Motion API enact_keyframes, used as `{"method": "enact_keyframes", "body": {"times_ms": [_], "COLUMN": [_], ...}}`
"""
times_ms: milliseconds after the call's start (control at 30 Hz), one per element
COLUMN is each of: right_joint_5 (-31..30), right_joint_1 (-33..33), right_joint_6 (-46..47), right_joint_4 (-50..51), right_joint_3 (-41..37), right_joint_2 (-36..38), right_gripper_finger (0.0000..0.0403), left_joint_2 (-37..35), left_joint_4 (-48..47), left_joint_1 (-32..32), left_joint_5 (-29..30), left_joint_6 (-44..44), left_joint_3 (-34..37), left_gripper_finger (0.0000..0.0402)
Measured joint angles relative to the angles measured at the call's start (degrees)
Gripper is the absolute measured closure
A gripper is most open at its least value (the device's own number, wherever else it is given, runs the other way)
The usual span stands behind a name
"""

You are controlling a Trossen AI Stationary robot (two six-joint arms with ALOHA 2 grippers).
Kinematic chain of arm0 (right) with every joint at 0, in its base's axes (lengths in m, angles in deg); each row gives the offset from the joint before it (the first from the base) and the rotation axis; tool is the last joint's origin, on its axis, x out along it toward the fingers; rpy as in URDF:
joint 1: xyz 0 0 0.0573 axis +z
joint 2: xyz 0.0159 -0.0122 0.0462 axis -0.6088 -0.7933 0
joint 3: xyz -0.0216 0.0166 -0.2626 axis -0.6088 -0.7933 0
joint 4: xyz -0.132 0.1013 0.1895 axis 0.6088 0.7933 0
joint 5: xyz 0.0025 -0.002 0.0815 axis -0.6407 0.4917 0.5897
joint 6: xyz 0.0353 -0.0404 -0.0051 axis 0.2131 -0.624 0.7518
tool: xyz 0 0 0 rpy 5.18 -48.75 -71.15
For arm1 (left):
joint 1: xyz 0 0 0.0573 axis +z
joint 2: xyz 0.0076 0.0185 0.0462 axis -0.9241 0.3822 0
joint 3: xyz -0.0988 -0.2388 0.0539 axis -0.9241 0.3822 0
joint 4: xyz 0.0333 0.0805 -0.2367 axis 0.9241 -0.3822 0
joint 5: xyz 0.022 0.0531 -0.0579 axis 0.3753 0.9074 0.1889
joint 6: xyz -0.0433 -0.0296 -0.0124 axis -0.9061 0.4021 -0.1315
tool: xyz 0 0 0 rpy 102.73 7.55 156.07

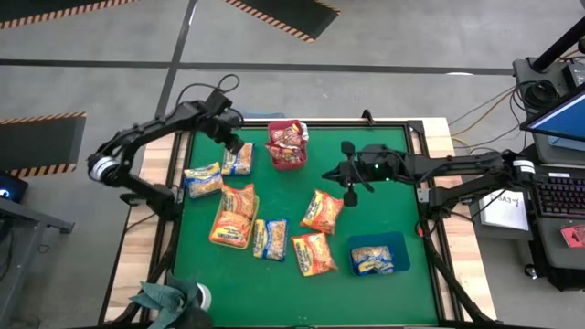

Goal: Sort Maruchan noodles
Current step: Put the blue noodle pack into the blue bin

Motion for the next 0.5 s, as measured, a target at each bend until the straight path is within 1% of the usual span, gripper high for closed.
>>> {"method": "enact_keyframes", "body": {"times_ms": [133,300,400,500], "right_joint_5": [-0.02,-0.04,-0.04,-0.04], "right_joint_1": [-0.02,-0.13,-0.13,-0.13], "right_joint_6": [-1.85,-1.88,-2.20,-2.27], "right_joint_4": [2.69,3.91,3.89,3.89], "right_joint_3": [0.00,0.00,0.00,0.00], "right_joint_2": [-0.39,-0.37,-0.35,-0.35], "right_gripper_finger": [0.0394,0.0394,0.0394,0.0394], "left_joint_2": [3.68,6.67,8.20,9.82], "left_joint_4": [-0.84,-0.83,-1.14,-1.58], "left_joint_1": [1.77,2.03,2.06,1.87], "left_joint_5": [0.25,4.12,4.34,4.35], "left_joint_6": [-1.78,-3.20,-3.59,-3.65], "left_joint_3": [-1.98,-4.83,-5.76,-6.24], "left_gripper_finger": [0.0214,0.0171,0.0160,0.0161]}}
